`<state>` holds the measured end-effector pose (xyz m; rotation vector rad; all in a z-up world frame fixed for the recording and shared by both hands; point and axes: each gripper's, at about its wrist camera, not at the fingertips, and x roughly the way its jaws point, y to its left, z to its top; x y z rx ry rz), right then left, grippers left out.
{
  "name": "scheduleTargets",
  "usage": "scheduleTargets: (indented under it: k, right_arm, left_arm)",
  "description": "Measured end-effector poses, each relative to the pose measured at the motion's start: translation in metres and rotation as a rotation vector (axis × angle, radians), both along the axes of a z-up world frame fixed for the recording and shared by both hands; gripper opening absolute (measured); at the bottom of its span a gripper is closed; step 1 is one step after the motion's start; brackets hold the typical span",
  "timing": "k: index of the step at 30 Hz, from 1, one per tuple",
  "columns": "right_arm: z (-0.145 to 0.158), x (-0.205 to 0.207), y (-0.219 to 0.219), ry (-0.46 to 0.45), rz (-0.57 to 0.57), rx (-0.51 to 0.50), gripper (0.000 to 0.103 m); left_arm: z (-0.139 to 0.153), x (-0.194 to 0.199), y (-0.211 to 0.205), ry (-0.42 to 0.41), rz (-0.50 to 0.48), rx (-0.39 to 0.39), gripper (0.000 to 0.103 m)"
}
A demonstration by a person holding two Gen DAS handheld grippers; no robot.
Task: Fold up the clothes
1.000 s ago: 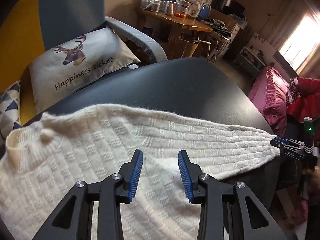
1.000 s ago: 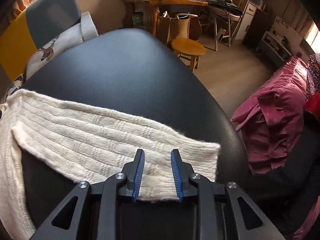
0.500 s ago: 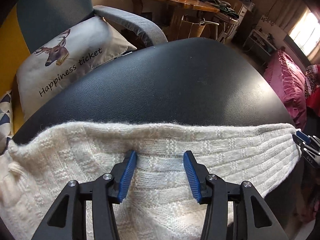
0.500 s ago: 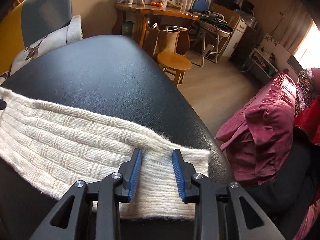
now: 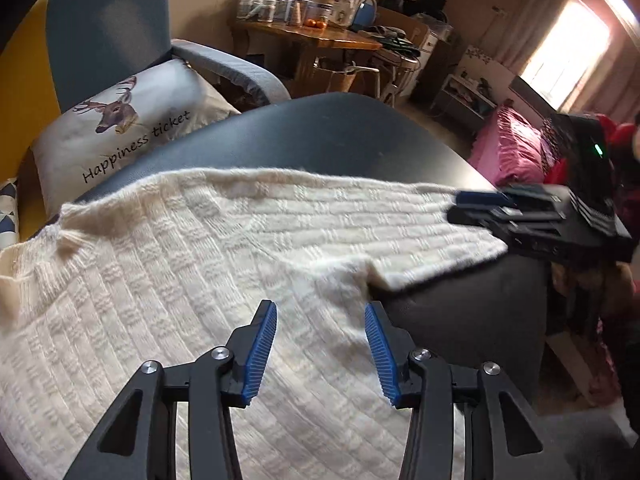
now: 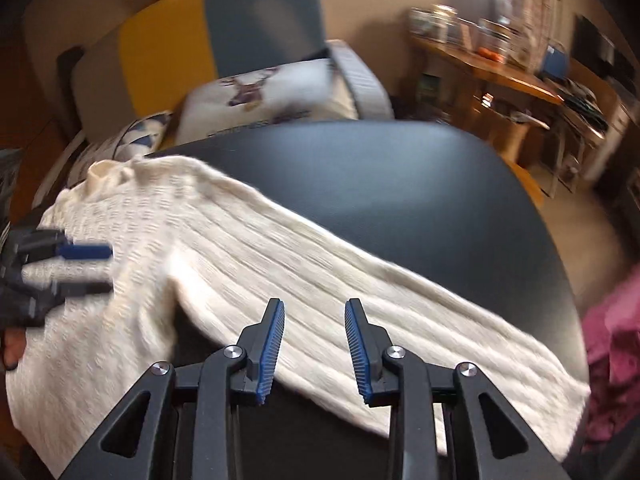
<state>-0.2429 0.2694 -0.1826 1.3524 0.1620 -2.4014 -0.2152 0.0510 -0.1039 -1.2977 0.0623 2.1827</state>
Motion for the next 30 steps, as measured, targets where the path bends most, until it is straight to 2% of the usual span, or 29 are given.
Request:
scheduleTargets:
  k: [4, 8, 11, 12, 17, 21, 23, 25, 27, 30]
  right_arm:
    - [-0.008, -0.024, -0.037, -0.034, 0.027, -0.066, 0.030]
    - [-0.033, -0.051, -0.068, -0.106, 0.038, -0.005, 0.030]
    - [-0.052, -0.069, -0.086, -0.144, 0.044, 0.066, 0.028]
    - [-0.051, -0.070, -0.088, -0.109, 0.056, 0.081, 0.027]
    - [-0.051, -0.076, -0.086, -0.070, 0.038, 0.088, 0.027]
    - [-0.040, -0.072, -0.078, -0.087, 0.028, 0.044, 0.027]
    - [-0.025, -0.055, -0.076, -0.082, 0.095, -0.025, 0.027]
    - [-0.014, -0.033, -0.080, -0.074, 0.199, -0.036, 0.027]
    - [-0.013, -0.013, -0.089, -0.062, 0.283, 0.031, 0.027]
    - [-0.037, -0.010, -0.094, -0.087, 0.279, 0.201, 0.027]
  left_arm:
    - [-0.012, 0.026, 0.010, -0.042, -0.064, 0.038, 0.047]
    - [-0.036, 0.032, 0.009, -0.122, -0.057, 0.089, 0.047]
    - [-0.046, 0.036, 0.008, -0.137, -0.063, 0.116, 0.047]
    - [-0.046, 0.038, 0.008, -0.134, -0.070, 0.119, 0.047]
    - [-0.047, 0.047, 0.015, -0.102, -0.093, 0.104, 0.047]
    - [-0.036, 0.043, 0.011, -0.129, -0.058, 0.164, 0.047]
    - [-0.026, 0.044, 0.003, -0.106, -0.030, 0.175, 0.047]
    - [-0.017, 0.046, -0.009, -0.081, 0.003, 0.184, 0.047]
    - [-0.013, 0.050, -0.023, -0.070, 0.041, 0.191, 0.047]
    - [-0.021, 0.060, -0.035, -0.089, 0.070, 0.167, 0.047]
